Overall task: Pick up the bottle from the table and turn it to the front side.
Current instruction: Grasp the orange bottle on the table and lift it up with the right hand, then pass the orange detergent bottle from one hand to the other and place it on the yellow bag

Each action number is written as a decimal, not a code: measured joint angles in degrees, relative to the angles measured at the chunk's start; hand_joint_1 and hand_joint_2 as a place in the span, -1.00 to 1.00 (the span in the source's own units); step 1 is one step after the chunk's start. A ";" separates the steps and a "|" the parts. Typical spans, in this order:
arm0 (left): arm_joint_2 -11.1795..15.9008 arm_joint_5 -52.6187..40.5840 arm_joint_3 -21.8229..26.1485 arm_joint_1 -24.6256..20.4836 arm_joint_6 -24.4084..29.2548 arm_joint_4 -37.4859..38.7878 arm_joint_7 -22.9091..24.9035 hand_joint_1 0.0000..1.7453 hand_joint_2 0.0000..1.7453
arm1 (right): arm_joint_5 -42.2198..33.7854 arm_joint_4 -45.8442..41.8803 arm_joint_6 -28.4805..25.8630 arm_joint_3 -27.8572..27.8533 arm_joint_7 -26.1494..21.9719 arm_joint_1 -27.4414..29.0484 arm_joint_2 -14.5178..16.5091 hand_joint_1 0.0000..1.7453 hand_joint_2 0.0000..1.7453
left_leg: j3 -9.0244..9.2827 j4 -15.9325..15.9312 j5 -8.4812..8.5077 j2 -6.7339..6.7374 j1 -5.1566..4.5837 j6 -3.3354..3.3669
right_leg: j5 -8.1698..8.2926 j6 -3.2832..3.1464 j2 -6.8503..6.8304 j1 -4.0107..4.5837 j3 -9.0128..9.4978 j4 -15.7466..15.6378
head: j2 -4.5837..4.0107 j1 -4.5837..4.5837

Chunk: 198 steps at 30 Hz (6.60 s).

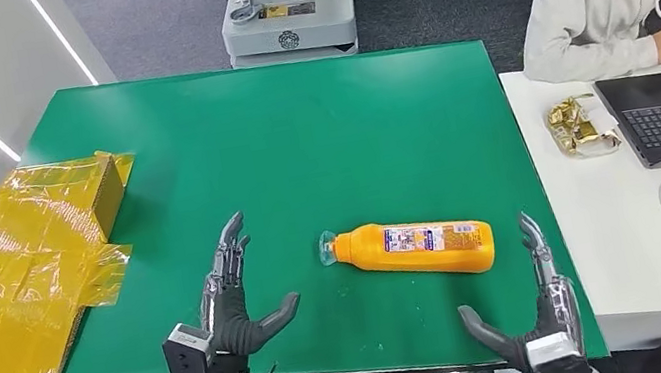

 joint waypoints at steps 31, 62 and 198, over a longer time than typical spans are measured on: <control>-3.34 -5.57 0.00 -1.15 -9.31 1.62 4.89 -1.00 1.00 | 19.57 39.24 28.30 14.78 12.39 -37.40 0.30 -1.00 1.00 | -0.01 0.00 0.18 -0.11 0.01 -0.02 | 0.07 0.00 -0.10 0.02 0.01 0.06 | 0.00 0.01; -4.34 -1.28 4.46 3.55 -14.42 -1.77 8.54 -1.00 1.00 | 16.74 46.74 44.65 32.24 22.76 -49.34 -2.94 1.00 1.00 | 0.11 0.01 0.18 -0.07 0.01 -0.05 | 0.07 0.00 -0.04 0.02 0.07 0.02 | 0.00 0.00; -5.36 15.23 2.34 -24.33 -30.20 7.06 17.23 -1.00 1.00 | 8.75 31.03 11.09 14.92 4.58 -34.44 9.44 0.93 1.00 | 0.12 -0.01 0.27 -0.12 0.04 -0.08 | 0.10 -0.07 -0.10 0.07 0.09 0.07 | 0.00 0.00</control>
